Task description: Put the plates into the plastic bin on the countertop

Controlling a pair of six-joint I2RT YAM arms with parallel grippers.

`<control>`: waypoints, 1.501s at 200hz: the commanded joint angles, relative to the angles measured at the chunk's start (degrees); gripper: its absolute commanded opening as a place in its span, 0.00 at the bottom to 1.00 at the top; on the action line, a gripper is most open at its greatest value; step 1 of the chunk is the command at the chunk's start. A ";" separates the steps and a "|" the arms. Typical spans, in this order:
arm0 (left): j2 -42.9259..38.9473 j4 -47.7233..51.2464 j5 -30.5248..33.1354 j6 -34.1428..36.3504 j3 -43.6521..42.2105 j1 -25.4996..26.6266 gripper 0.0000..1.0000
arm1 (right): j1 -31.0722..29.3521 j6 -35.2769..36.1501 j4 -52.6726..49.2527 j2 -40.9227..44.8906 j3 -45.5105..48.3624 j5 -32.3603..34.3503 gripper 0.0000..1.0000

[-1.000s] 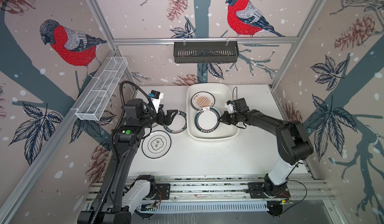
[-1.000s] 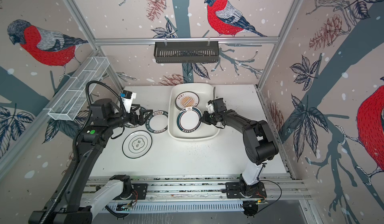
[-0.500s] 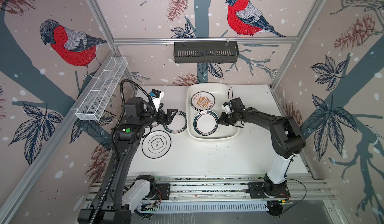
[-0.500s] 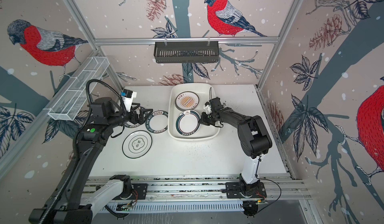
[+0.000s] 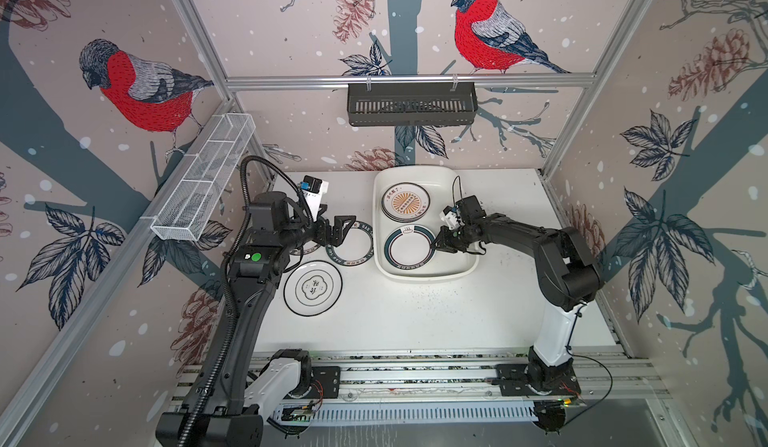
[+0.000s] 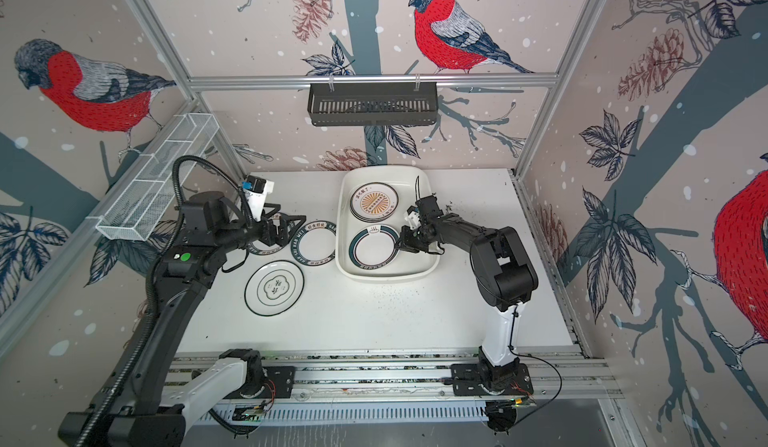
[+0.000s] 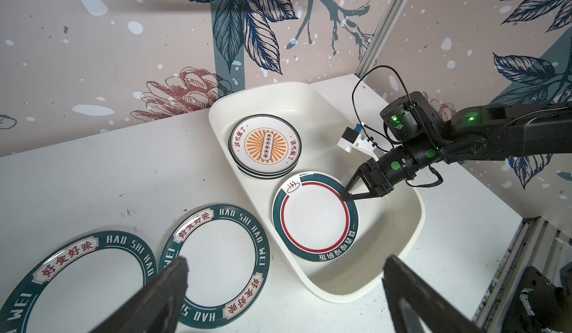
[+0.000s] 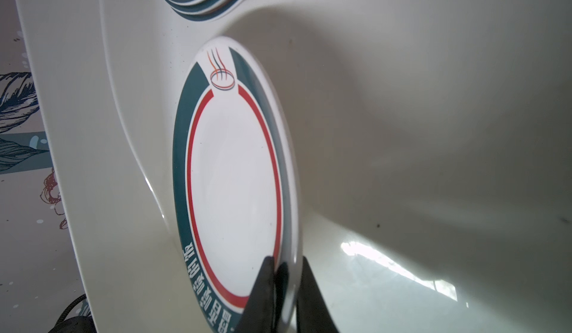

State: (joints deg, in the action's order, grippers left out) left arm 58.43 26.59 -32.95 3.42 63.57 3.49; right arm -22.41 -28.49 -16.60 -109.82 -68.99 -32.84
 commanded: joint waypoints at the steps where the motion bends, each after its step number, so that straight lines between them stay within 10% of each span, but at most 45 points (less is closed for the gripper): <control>1: 0.52 -0.86 -0.12 0.45 0.41 0.15 0.97 | 0.05 0.62 -1.31 -0.44 -0.78 1.33 0.17; 148: 4.05 -5.95 7.98 -7.02 -2.14 0.47 0.97 | 0.08 0.48 -3.18 0.19 -2.12 5.62 0.22; 300: 13.67 -15.15 9.93 -23.75 -15.69 -3.96 0.96 | -0.04 -6.69 9.24 24.18 8.09 8.41 0.23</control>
State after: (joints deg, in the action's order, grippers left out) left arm 70.98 17.21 -19.81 -15.84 50.19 0.89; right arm -22.35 -34.48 -10.15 -87.29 -62.02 -24.03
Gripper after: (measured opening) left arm 0.956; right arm 0.231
